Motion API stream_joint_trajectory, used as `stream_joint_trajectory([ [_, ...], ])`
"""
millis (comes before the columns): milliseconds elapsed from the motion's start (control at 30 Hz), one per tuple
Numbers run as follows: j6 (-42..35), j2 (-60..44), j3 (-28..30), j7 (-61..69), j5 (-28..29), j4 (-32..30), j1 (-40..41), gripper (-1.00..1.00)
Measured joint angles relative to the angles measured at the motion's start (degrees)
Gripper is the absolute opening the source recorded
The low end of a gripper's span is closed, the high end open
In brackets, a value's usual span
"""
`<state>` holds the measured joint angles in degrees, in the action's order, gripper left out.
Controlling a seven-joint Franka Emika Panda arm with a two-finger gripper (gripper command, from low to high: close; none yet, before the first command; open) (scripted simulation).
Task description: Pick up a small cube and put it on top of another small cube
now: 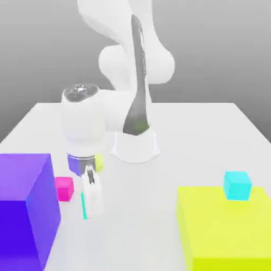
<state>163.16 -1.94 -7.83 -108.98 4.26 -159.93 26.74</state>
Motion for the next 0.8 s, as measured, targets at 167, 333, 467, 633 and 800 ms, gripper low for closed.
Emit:
stream_joint_trajectory([
  [167, -0.7, 9.1, -0.8, -5.5, 2.8, 0.0, 1.2, -1.0],
  [333, -1.3, 18.5, 1.3, -7.2, -0.7, -0.1, 1.4, -1.0],
  [467, -3.1, 21.6, 6.0, -9.2, -4.1, -0.6, 4.9, -1.0],
  [633, -5.8, 25.1, 11.2, -16.0, -7.8, -3.3, 12.4, -1.0],
  [800, -8.0, 21.4, 7.3, -28.5, -8.0, -7.7, 15.7, -1.0],
])
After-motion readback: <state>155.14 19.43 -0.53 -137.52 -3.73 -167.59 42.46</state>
